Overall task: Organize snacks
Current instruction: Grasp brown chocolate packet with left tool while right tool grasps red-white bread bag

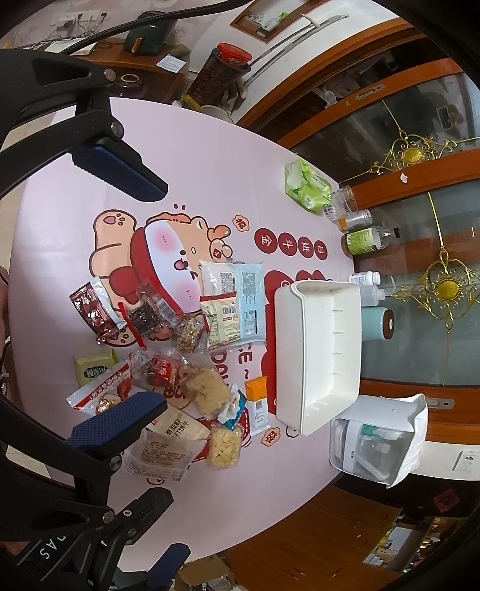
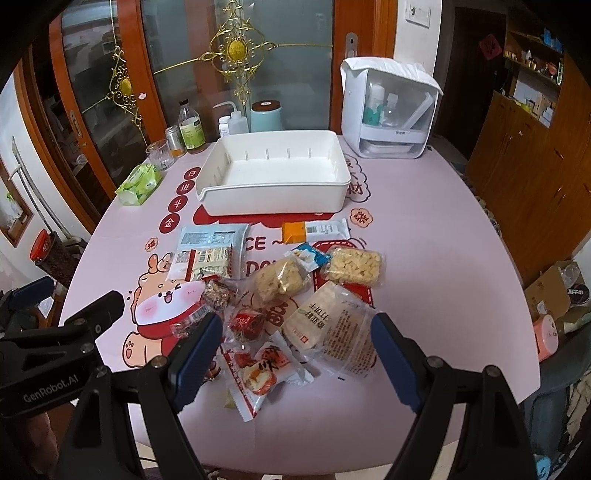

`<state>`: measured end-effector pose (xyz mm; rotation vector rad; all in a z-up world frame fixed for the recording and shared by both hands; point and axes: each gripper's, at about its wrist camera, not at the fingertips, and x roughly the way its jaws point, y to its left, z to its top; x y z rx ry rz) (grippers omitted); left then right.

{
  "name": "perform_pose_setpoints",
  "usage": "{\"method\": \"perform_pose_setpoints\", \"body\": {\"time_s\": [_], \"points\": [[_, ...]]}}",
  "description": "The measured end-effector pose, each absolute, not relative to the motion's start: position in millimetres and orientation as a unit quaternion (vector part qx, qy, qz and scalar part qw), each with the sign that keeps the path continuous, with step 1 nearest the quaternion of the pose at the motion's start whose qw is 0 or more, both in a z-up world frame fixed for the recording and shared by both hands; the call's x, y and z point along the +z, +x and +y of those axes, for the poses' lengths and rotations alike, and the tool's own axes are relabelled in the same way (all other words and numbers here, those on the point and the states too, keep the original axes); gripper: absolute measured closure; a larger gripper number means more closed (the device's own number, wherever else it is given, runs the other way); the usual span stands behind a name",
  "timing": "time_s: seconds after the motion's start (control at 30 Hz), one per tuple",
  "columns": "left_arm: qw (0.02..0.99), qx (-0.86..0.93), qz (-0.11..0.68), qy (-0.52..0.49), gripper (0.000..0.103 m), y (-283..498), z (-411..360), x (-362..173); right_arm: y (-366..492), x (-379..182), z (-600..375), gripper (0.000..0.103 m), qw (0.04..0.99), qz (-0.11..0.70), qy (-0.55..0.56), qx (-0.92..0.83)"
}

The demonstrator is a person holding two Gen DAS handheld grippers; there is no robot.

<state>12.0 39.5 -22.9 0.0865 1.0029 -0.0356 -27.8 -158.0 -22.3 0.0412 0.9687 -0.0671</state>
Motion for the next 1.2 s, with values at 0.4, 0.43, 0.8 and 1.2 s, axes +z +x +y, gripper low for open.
{"method": "perform_pose_setpoints", "body": {"time_s": [0.4,0.43,0.8,1.2], "points": [[0.868,-0.03,0.494,0.042,0.001,21.6,54.9,-32.3,-22.0,-31.7,-142.5,0.019,0.873,0.485,0.031,-0.033],[0.867,-0.034,0.495,0.039,0.001,22.7,56.9,-33.7,-21.4,-32.8,-141.6,0.019,0.872,0.487,0.033,-0.035],[0.853,-0.117,0.507,0.04,0.001,41.3,70.4,-63.1,1.3,-80.9,-159.8,0.02,0.823,0.552,0.119,-0.055],[0.797,-0.199,0.548,0.155,0.001,41.8,64.0,-152.3,8.4,-164.8,-191.6,0.02,0.728,0.631,0.258,-0.07]]}}
